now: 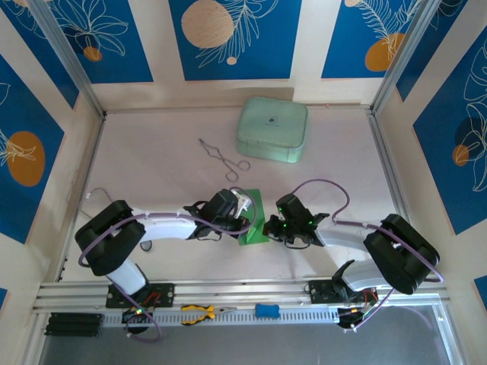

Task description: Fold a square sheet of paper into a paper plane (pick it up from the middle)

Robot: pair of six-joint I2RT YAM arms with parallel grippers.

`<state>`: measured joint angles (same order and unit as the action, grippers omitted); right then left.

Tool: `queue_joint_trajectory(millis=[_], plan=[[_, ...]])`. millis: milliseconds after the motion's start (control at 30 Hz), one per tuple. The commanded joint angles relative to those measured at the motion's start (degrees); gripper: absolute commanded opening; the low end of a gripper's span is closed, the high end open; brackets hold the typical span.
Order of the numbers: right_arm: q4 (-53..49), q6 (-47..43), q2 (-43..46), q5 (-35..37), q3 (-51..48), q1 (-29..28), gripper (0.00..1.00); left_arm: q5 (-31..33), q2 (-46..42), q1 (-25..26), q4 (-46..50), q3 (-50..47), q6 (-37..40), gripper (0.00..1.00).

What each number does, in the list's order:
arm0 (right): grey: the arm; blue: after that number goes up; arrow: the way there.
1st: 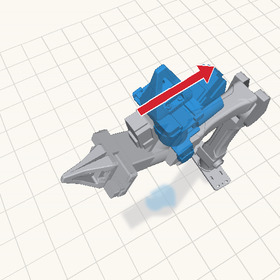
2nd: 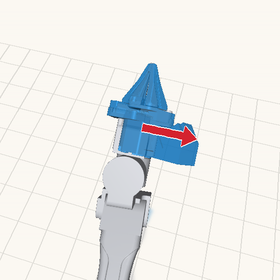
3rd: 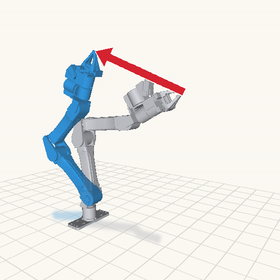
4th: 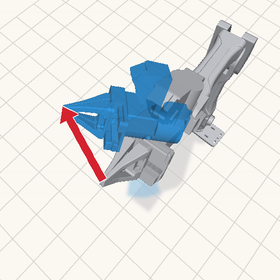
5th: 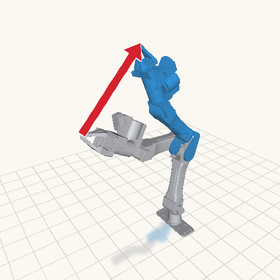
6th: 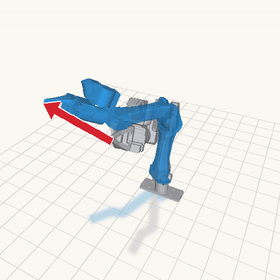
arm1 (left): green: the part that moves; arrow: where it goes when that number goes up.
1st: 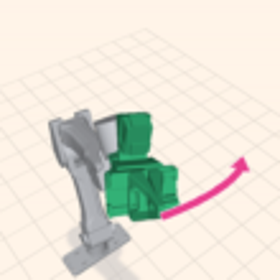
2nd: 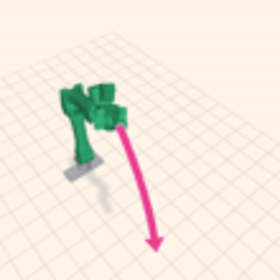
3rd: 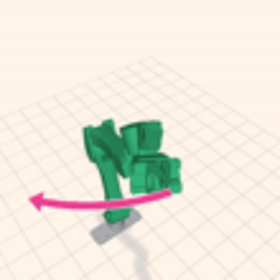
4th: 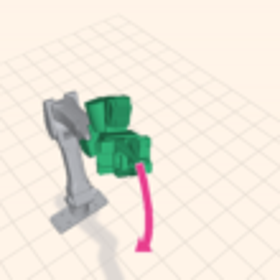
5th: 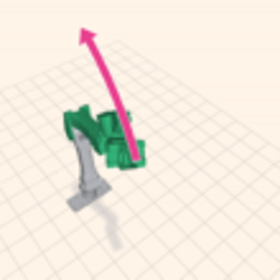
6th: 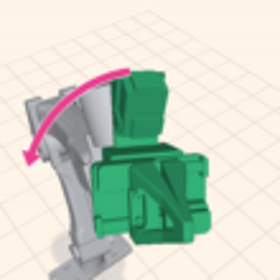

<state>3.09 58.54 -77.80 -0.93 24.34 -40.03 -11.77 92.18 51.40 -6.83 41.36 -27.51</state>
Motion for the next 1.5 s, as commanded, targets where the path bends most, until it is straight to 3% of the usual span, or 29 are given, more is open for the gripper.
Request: queue_joint_trajectory(millis=[0,800,1467], plan=[[-5.73,-1.42,-0.42,0.05,-0.15,0.48,0.0,1.95,0.45,-0.76,2.8,1.71,2.75,0.0],[-6.55,-2.32,-1.03,-0.81,0.57,0.83,0.0,8.9,2.08,-0.91,5.86,3.68,5.71,0.02],[-6.44,-2.54,-1.65,-1.22,0.73,0.74,0.0,9.55,3.17,-1.21,6.03,3.43,5.0,0.02]])
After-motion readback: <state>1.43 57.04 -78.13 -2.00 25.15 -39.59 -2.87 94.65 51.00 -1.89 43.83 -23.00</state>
